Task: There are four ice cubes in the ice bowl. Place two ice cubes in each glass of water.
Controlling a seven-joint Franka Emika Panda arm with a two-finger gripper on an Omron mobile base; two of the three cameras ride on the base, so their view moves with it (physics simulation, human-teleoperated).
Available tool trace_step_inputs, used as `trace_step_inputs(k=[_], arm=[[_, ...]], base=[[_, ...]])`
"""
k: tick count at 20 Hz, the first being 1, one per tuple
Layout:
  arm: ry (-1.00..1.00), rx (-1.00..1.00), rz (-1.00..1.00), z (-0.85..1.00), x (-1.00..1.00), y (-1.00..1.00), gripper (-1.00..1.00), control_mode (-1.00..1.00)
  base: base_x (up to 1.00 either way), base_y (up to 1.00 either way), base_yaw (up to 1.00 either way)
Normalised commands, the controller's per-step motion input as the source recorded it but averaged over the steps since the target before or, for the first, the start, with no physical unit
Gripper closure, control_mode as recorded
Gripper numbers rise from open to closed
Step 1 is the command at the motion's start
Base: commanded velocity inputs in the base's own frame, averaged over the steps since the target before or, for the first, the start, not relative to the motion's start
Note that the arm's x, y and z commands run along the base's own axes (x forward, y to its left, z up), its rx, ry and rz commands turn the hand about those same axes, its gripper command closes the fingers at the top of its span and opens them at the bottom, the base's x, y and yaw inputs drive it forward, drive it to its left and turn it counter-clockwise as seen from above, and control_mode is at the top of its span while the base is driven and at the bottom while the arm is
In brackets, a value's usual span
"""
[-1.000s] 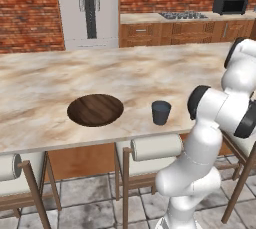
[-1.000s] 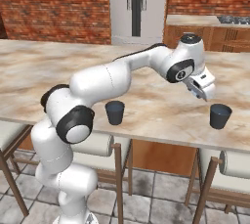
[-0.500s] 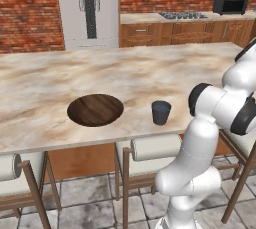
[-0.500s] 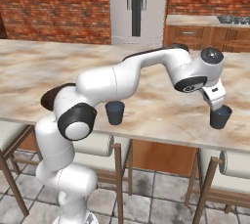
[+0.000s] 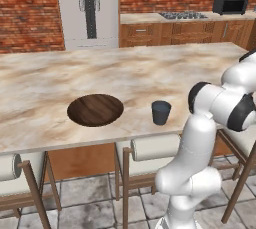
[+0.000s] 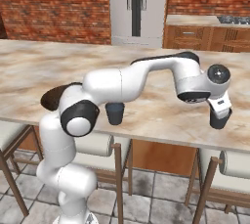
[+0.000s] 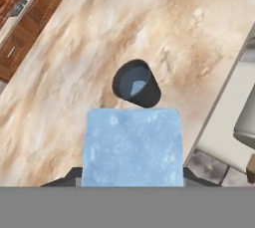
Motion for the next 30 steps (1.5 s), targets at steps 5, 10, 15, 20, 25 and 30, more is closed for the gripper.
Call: trace_step_inputs(k=[5,10,15,20,25,30], arm=[[0.0,0.08,0.01,-0.08,0.01,-0.34,1.0,-1.0],[0.0,0.13,0.07,0.0,0.05,-0.06,1.0,-1.0],[0.0,0.09,0.12,-0.01,0.1,0.0,1.0,-1.0],[0.0,0.04,0.11,-0.17,0.03,0.0,1.0,-1.0],[0.01,0.0,0.11,-0.16,0.12,0.28,1.0,-1.0],[0.04,0.0,0.09,-0.14,0.25,0.3,1.0,-1.0]], base=[[0.0,0.0,0.0],[0.0,0.0,0.0],[0.0,0.0,0.0],[0.0,0.0,0.0],[0.0,0.0,0.0],[0.0,0.0,0.0]])
